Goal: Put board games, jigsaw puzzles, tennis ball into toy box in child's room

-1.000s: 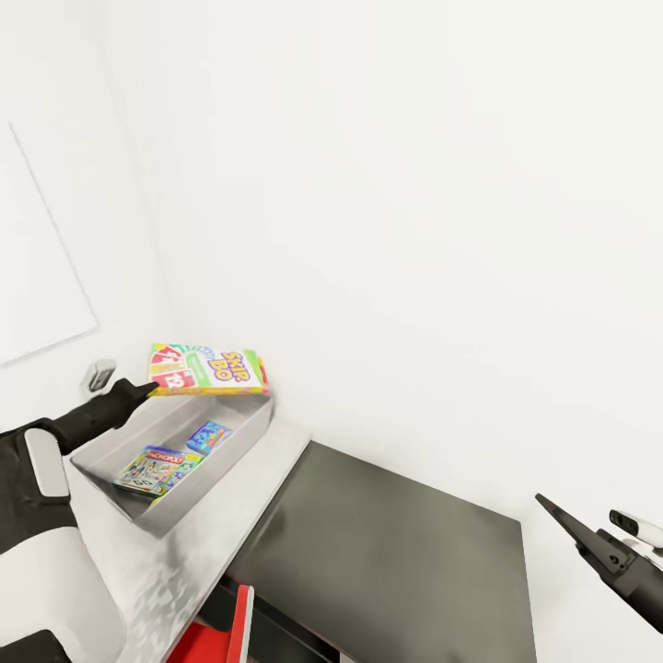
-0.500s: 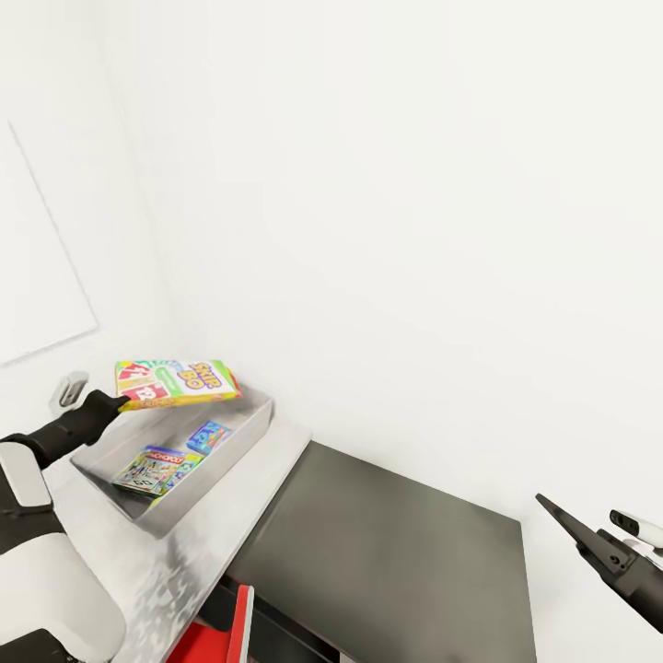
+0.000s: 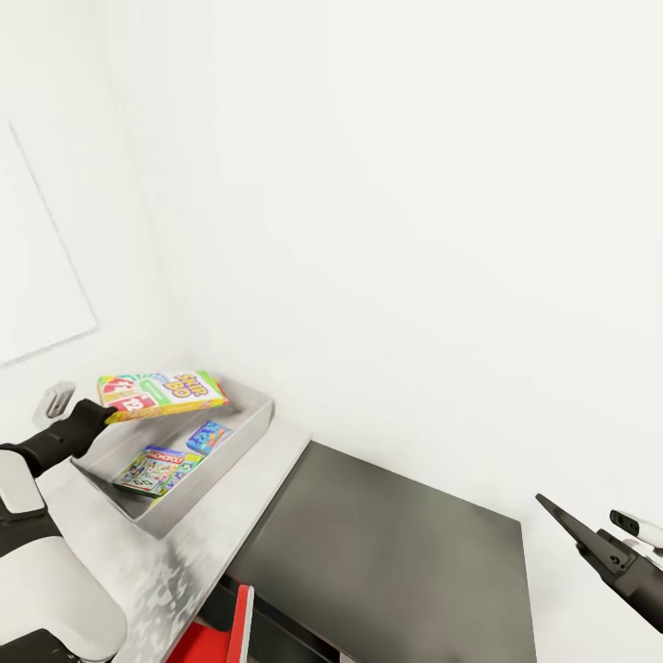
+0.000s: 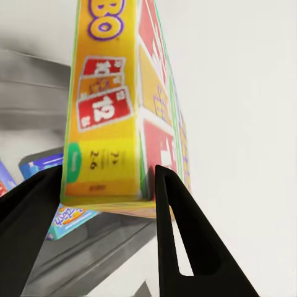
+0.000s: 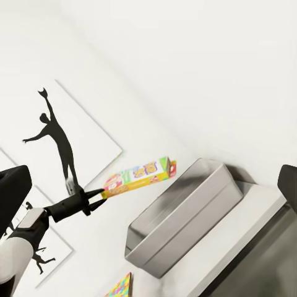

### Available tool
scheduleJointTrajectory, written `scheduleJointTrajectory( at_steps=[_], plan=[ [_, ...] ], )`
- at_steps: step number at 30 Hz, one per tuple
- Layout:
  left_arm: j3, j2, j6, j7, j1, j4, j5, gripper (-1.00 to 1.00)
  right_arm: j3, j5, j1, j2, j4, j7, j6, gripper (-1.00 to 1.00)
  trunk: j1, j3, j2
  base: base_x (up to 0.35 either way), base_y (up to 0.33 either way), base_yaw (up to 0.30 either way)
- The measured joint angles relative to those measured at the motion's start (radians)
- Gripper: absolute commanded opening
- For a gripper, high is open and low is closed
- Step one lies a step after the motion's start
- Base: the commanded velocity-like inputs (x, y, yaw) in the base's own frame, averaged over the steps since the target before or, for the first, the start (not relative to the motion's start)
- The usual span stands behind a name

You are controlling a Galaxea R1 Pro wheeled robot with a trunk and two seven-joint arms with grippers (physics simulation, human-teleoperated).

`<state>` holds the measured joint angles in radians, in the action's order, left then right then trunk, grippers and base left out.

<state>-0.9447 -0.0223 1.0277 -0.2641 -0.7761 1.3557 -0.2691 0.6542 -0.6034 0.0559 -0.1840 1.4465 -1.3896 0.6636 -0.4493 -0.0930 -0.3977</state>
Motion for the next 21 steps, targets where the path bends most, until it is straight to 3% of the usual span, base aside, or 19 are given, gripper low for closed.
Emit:
scheduleJointTrajectory(
  at_steps=[9, 15, 18, 21],
  plan=[
    [-0.002, 0.012, -0.002, 0.05, 0.0, -0.002, -0.003, -1.0, 0.0, 0.0, 0.0, 0.0, 0.0, 0.0, 0.0, 1.0, 0.0, 0.0, 0.0, 0.0, 0.0, 0.0],
    [-0.003, 0.021, -0.002, 0.107, 0.0, -0.01, -0.027, -1.0, 0.0, 0.0, 0.0, 0.0, 0.0, -0.001, 0.0, 1.0, 0.0, 0.0, 0.0, 0.0, 0.0, 0.0],
    [-0.005, 0.024, -0.003, 0.166, 0.0, -0.014, -0.032, -1.0, 0.0, 0.0, 0.0, 0.0, 0.0, -0.001, 0.0, 1.0, 0.0, 0.0, 0.0, 0.0, 0.0, 0.0],
    [-0.009, 0.029, -0.003, 0.195, 0.0, -0.016, -0.066, -1.0, 0.0, 0.0, 0.0, 0.0, 0.001, -0.001, 0.0, 1.0, 0.0, 0.0, 0.0, 0.0, 0.0, 0.0]
  ],
)
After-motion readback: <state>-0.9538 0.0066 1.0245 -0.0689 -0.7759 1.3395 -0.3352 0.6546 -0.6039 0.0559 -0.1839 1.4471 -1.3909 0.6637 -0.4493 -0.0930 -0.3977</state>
